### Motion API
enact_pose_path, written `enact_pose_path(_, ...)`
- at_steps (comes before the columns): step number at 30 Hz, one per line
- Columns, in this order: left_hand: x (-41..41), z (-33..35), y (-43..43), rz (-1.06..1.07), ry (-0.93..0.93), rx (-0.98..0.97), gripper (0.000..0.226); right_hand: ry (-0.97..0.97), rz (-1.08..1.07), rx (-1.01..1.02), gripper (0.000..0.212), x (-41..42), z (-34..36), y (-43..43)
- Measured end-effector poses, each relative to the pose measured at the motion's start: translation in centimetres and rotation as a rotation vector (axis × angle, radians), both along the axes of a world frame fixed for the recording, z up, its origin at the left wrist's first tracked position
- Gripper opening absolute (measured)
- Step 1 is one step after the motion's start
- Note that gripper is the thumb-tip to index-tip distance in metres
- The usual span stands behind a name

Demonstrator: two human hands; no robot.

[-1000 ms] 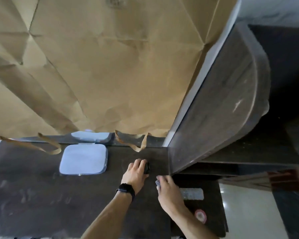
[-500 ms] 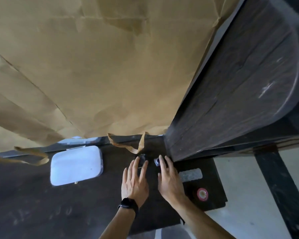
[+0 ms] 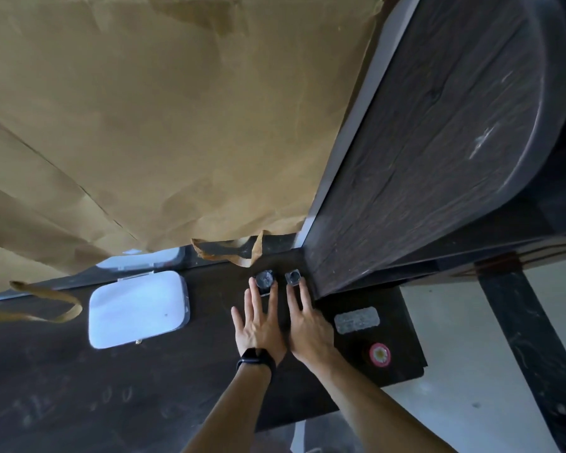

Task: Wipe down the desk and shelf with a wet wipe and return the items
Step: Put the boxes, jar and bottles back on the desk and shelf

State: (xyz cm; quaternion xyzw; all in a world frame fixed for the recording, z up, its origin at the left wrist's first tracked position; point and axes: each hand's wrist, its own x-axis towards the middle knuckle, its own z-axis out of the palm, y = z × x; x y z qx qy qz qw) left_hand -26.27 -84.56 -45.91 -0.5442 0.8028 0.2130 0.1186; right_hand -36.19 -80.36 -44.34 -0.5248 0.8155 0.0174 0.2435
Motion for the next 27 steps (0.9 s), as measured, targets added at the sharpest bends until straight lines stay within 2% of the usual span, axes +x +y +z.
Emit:
enact_pose_path(2, -0.8, 0.1, -1.3, 0.001, -0.042, 0.004, 0.095, 0.014, -0.019, 0.001, 0.076, -0.4, -0.1, -1.5)
enact_pose_path(7, -1.6, 0.8, -3.3, 0.007, -0.097, 0.029, 0.098, -0.043, -0.011, 0.085, 0.080, -1.8, 0.6, -4.3)
enact_pose_path(14, -1.0, 0.6, -3.8, 0.031, -0.006, 0.036, 0.099, -0.090, -0.012, 0.054, 0.076, -1.7, 0.1, -5.0)
enact_pose_path(23, -1.2, 2.6, -3.5, 0.058, 0.015, 0.075, 0.088, -0.247, 0.038, -0.032, 0.083, -3.0, 2.4, -2.3)
enact_pose_path(27, -1.4, 4.9, -1.7, 0.161, -0.019, 0.132, 0.070, -0.321, 0.090, -0.059, 0.058, -4.5, 4.8, 0.8)
